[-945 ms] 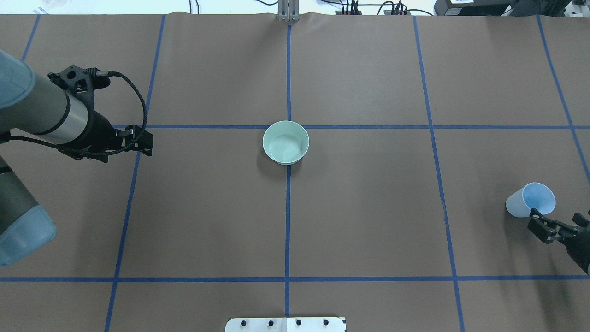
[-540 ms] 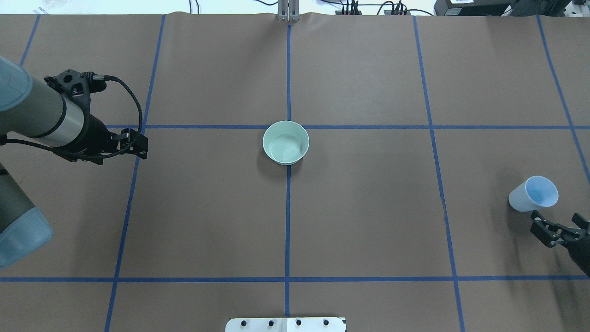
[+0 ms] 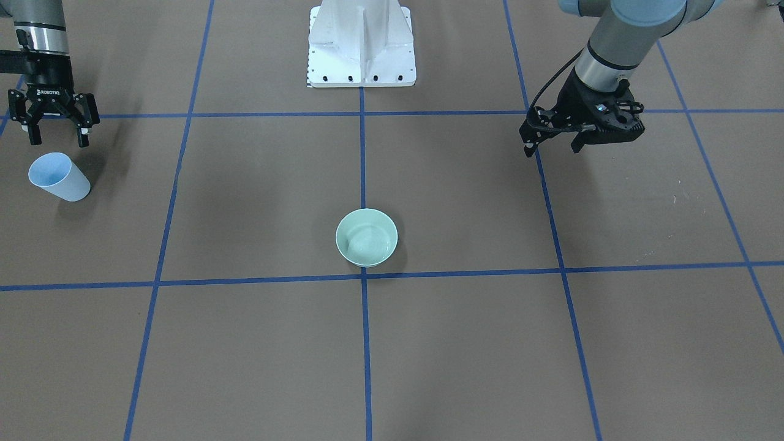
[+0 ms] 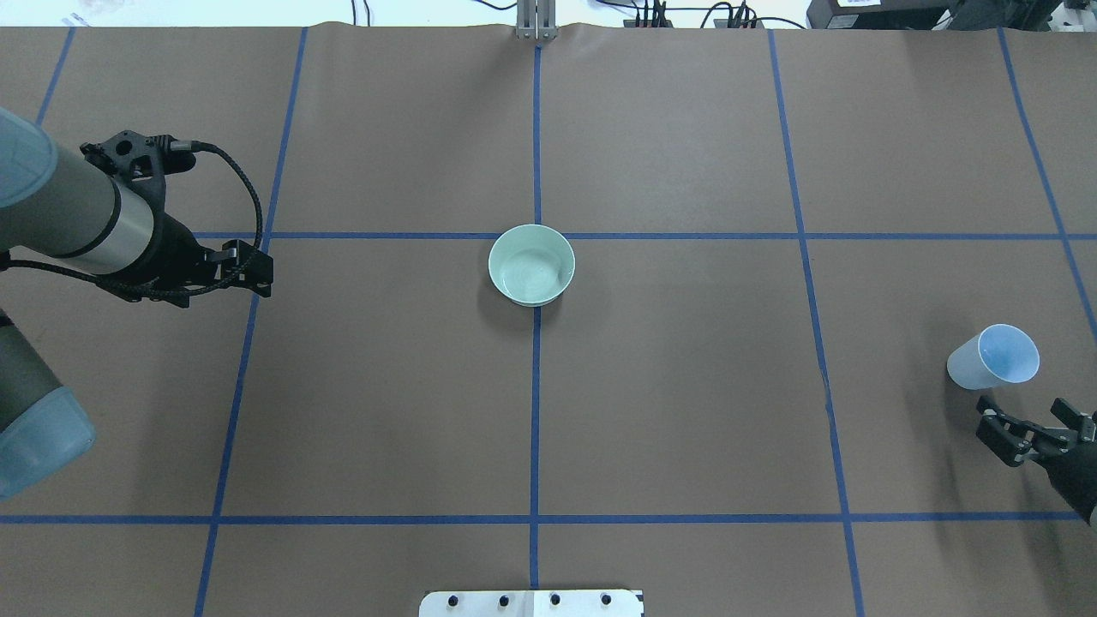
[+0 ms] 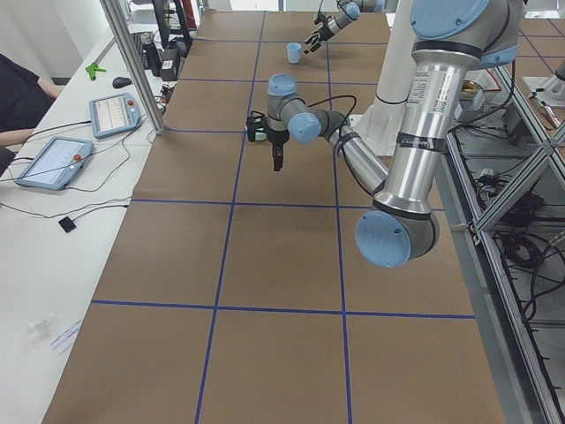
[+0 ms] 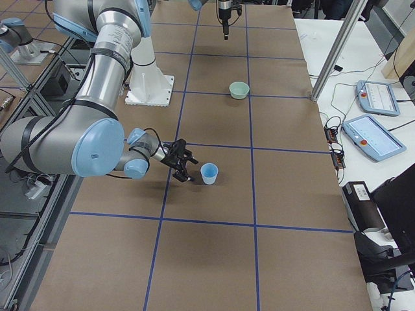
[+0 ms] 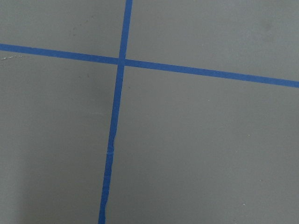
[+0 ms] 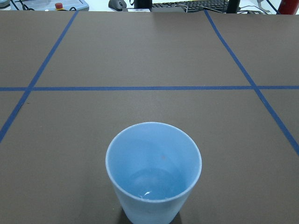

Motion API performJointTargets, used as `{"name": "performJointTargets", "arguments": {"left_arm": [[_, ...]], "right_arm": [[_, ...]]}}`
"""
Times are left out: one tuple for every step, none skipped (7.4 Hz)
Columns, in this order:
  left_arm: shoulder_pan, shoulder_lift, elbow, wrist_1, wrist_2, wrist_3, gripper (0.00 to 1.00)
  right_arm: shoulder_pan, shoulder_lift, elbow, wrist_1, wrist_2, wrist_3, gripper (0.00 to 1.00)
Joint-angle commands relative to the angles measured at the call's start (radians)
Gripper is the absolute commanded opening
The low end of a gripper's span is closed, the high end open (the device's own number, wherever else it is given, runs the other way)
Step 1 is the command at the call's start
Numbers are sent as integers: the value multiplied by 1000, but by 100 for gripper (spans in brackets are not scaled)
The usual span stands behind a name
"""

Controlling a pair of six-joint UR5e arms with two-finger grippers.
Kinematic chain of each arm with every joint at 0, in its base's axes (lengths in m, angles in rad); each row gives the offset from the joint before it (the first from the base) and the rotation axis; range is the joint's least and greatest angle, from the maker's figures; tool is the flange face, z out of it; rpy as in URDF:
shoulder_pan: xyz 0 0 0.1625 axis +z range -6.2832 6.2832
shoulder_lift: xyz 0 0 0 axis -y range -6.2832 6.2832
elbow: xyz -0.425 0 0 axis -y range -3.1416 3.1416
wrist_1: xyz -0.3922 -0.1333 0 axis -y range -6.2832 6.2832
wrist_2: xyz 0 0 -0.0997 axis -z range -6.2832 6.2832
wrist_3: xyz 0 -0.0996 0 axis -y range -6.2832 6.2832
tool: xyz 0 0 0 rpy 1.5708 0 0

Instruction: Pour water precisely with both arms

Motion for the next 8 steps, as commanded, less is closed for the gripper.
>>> {"name": "performJointTargets", "arguments": {"left_arm": [[0, 1, 0, 0, 0, 0, 100], [0, 1, -2, 0, 0, 0, 100], [0, 1, 0, 0, 0, 0, 100], [0, 1, -2, 0, 0, -2, 100], [0, 1, -2, 1, 0, -2, 100], [0, 3, -2, 1, 0, -2, 100], [0, 3, 0, 1, 0, -2, 100], [0, 3, 0, 1, 0, -2, 100]], "right_arm": [[-17, 0, -2, -1, -25, -2, 100], [-18, 4, -4, -4, -32, -6, 100], [-20, 16, -19, -5, -37, -9, 100], [-20, 37, -42, -7, -52, -11, 100], [-20, 62, -72, -7, -59, -11, 100], [-20, 76, -91, -8, -75, -11, 100], [-20, 92, -106, -8, -77, -23, 100], [-18, 103, -111, -8, -80, -50, 100]]}}
